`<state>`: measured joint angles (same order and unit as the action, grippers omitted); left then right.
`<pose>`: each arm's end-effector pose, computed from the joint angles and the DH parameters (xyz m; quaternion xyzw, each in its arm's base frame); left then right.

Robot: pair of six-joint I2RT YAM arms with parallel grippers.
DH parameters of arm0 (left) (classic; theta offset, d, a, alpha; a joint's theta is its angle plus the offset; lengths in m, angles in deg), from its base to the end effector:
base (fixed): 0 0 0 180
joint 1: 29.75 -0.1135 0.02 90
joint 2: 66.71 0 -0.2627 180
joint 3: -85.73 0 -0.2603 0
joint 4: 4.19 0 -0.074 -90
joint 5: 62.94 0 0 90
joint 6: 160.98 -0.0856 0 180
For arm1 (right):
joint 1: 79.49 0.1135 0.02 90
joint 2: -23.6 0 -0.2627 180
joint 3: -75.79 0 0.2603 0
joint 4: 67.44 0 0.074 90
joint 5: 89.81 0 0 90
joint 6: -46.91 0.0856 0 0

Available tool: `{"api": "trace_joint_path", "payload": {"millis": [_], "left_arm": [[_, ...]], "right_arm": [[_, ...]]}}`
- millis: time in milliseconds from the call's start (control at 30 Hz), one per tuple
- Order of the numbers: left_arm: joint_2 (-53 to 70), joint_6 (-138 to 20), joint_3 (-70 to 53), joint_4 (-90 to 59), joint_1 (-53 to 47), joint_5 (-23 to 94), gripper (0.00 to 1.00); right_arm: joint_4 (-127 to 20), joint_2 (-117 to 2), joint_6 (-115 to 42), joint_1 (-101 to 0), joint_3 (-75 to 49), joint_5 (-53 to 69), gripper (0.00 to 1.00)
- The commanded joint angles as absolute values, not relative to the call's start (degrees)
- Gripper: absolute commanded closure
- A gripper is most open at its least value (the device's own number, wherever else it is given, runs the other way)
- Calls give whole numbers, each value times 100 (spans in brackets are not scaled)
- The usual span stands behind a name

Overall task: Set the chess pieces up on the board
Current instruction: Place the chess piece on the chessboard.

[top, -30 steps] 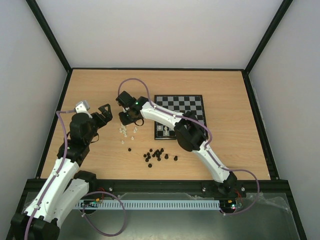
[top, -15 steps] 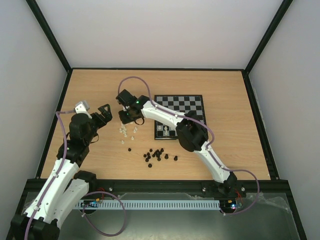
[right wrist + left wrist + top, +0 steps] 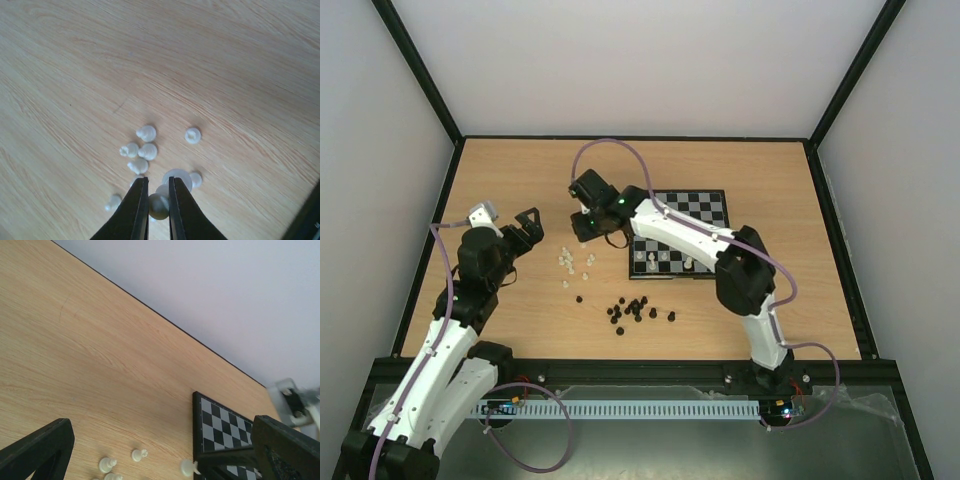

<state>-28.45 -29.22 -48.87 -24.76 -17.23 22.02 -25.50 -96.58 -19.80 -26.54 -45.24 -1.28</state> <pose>0.2232 -0.0419 0.2715 -0.2243 0.7519 -0.2516 0.5666 0.3227 0.4238 0.2396 -0.2278 0.8813 0.2463 0.3329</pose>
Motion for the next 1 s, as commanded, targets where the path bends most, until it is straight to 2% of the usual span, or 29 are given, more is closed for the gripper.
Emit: {"api": "trace_joint_path", "payload": {"millis": [0,233,533,967], "left_arm": [[-2852,-2951,-4858,-2465,-1727,2159,1],[-2804,-2958,-4870,-2424,-1731,2183,0],[-2693,-2973,-4884,-2378,-1718,2238,0],[-2541,-2984,-4953,-2271,-1718,2232,0]], "right_arm": [[-2553,-8969,-1980,-2615,-3854,-384,94],[-2551,-7727,-1833,-2758,-2417,-702,94],[-2849,-6337,-1453,-3512,-424,-709,93],[-3170,-5912,-1245,-3855,786,-804,92]]}}
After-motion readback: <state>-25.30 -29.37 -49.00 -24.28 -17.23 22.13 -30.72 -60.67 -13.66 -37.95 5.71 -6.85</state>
